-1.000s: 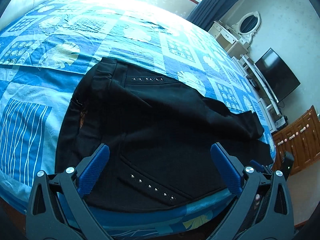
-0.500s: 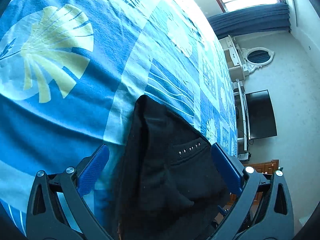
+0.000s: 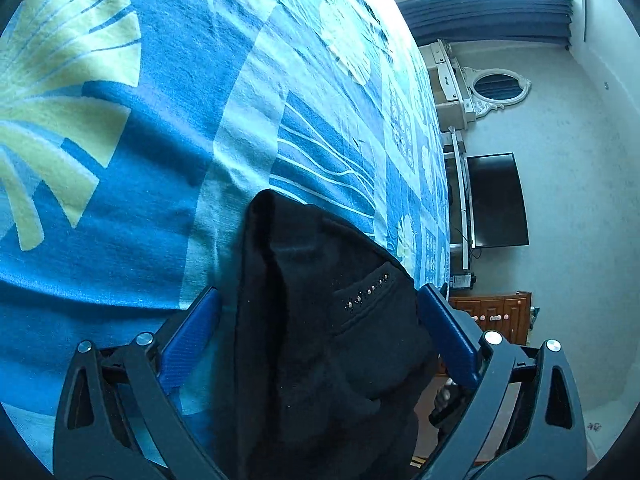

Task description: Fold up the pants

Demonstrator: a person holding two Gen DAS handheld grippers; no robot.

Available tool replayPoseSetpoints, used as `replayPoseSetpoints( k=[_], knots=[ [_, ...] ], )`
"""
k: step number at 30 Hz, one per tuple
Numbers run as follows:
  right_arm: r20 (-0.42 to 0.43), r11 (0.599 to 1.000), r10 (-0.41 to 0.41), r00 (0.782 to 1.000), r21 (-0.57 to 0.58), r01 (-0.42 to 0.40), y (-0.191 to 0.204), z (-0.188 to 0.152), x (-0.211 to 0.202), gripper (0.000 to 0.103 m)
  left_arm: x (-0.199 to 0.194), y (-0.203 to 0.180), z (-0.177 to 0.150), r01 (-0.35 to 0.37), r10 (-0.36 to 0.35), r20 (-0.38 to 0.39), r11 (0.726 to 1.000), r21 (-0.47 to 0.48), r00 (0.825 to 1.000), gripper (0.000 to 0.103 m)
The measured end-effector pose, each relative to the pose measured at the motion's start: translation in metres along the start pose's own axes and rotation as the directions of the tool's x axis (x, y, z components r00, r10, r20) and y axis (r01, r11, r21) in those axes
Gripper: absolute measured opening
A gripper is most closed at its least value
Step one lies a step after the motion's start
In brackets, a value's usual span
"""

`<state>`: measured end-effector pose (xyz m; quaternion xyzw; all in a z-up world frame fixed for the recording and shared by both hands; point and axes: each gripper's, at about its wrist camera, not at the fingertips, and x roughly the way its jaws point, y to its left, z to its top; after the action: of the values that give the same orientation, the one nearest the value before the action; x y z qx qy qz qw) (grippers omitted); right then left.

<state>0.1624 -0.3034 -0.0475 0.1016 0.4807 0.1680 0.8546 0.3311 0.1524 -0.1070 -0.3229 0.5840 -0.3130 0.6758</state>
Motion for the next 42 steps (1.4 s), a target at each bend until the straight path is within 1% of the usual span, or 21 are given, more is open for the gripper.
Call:
replayPoseSetpoints(
  k=[1,2,3,6,7,9,10,11,12,13,15,17,19,22,24,27,30,33,37,39,42],
  knots=[
    [-0.004,1.000,-0.002,1.000,-0.014,0.002,-0.005,0.007,0.004,0.099,0.004,-0.006,-0.001,-0.025,0.025,-0.005,0.999,0.041,1.000,0.072],
    [-0.011,1.000,-0.011,1.000,-0.029,0.011,-0.009,0.014,0.008,0.099,0.009,-0.010,-0.002,-0.050,0.052,-0.017,0.996,0.075,0.999,0.052],
    [-0.025,0.999,-0.012,1.000,-0.044,0.011,-0.012,0.019,0.011,0.099,0.017,-0.015,-0.003,-0.074,0.078,-0.033,0.992,0.102,0.996,0.044],
    [-0.080,0.996,-0.035,0.996,-0.087,0.028,-0.024,0.031,0.025,0.098,0.028,-0.023,-0.003,-0.110,0.118,-0.040,0.981,0.162,0.992,0.042],
    [-0.098,0.996,-0.044,0.994,-0.085,0.035,-0.030,0.034,0.031,0.098,0.029,-0.024,-0.002,-0.098,0.106,-0.040,0.981,0.167,0.994,0.036],
    [-0.134,0.998,-0.044,0.990,-0.061,0.036,-0.044,0.039,0.041,0.097,0.030,-0.025,0.000,-0.093,0.102,-0.045,0.983,0.159,0.994,0.015],
    [-0.155,0.998,-0.039,0.987,-0.048,0.032,-0.051,0.040,0.046,0.092,0.031,-0.026,0.001,-0.110,0.119,-0.047,0.981,0.160,0.992,0.012],
    [-0.180,0.999,-0.028,0.983,-0.038,0.022,-0.055,0.041,0.052,0.082,0.032,-0.026,0.002,-0.123,0.133,-0.050,0.979,0.164,0.990,0.010],
    [-0.214,1.000,-0.016,0.977,-0.026,0.011,-0.059,0.042,0.059,0.053,0.030,-0.027,0.002,-0.123,0.134,-0.054,0.979,0.166,0.990,0.009],
    [-0.244,1.000,-0.022,0.969,-0.018,0.018,-0.063,0.042,0.065,0.043,0.028,-0.027,0.003,-0.119,0.130,-0.055,0.979,0.166,0.990,0.009],
    [-0.274,0.999,-0.025,0.961,-0.041,0.014,-0.064,0.043,0.072,0.040,0.022,-0.026,0.001,-0.120,0.131,-0.050,0.978,0.173,0.990,0.009],
    [-0.297,0.998,-0.038,0.954,-0.067,0.019,-0.059,0.045,0.075,0.033,0.023,-0.028,0.004,-0.151,0.162,-0.047,0.970,0.189,0.986,0.009],
    [-0.317,0.996,-0.038,0.948,-0.093,0.009,-0.053,0.049,0.076,0.015,0.024,-0.030,0.007,-0.217,0.225,-0.013,0.955,0.201,0.974,0.013],
    [-0.296,0.985,-0.102,0.950,-0.162,0.055,-0.041,0.058,0.070,0.011,0.025,-0.029,0.016,-0.166,0.168,-0.002,0.974,0.156,0.986,0.012],
    [-0.242,0.978,-0.136,0.961,-0.185,0.092,-0.036,0.067,0.059,0.010,0.021,-0.034,0.017,-0.136,0.135,0.011,0.980,0.144,0.991,0.007],
    [-0.132,0.963,-0.187,0.973,-0.218,0.156,-0.024,0.079,0.033,0.010,0.013,-0.052,0.009,-0.124,0.120,0.030,0.967,0.221,0.992,0.007],
    [-0.024,0.931,-0.244,0.969,-0.284,0.227,0.000,0.075,0.005,0.010,-0.006,-0.073,-0.005,-0.087,0.072,0.061,0.954,0.288,0.996,0.007],
    [0.062,0.897,-0.278,0.959,-0.339,0.282,0.025,0.052,-0.023,0.010,-0.035,-0.088,-0.027,-0.027,-0.007,0.099,0.942,0.336,0.995,0.007],
    [0.124,0.883,-0.278,0.952,-0.358,0.304,0.046,0.004,-0.054,0.010,-0.068,-0.096,-0.066,0.030,-0.081,0.116,0.921,0.388,0.990,0.007],
    [0.126,0.879,-0.273,0.954,-0.369,0.301,0.054,-0.023,-0.062,0.010,-0.076,-0.095,-0.090,0.027,-0.080,0.113,0.912,0.409,0.990,0.007],
    [0.124,0.860,-0.280,0.952,-0.409,0.306,0.065,-0.063,-0.064,0.010,-0.080,-0.081,-0.124,0.020,-0.066,0.102,0.915,0.403,0.993,0.007]
  ],
)
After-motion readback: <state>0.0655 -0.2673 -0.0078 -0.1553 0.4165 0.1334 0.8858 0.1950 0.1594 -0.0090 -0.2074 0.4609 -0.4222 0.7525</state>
